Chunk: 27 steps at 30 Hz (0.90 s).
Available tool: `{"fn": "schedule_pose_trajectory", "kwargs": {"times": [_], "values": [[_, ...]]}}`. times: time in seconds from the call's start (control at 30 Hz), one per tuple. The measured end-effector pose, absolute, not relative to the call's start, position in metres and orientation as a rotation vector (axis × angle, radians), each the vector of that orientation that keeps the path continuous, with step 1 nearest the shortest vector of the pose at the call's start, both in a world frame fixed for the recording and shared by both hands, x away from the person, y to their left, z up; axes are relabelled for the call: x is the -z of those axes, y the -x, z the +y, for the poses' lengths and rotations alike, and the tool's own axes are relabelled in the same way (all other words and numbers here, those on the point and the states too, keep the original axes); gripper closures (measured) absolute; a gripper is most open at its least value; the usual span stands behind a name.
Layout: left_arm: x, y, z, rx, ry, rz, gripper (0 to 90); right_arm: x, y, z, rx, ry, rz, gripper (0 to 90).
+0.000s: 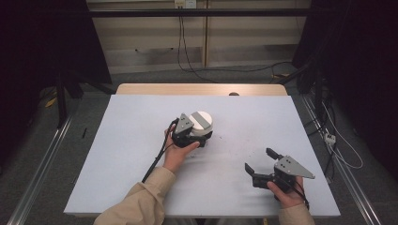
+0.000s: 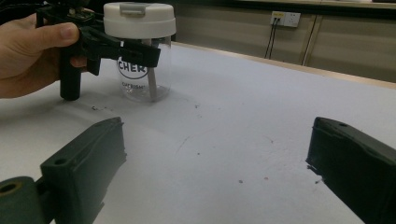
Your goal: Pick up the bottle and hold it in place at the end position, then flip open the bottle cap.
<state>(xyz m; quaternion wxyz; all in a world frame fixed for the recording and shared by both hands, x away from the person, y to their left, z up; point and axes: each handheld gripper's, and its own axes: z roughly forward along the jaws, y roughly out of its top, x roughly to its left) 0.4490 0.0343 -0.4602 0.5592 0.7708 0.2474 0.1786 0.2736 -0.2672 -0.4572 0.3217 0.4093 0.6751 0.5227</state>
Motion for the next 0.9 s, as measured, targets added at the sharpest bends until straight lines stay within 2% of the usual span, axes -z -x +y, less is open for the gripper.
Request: {"fn": "schedule_pose_trajectory", "kwargs": {"times": [0.9], "values": [[0.4621, -0.448, 0.0357, -0.413, -1.803, 0.577, 18.4, 0.4546, -0.281, -0.2632, -1.353, -1.106, 1.812, 3.9]]}}
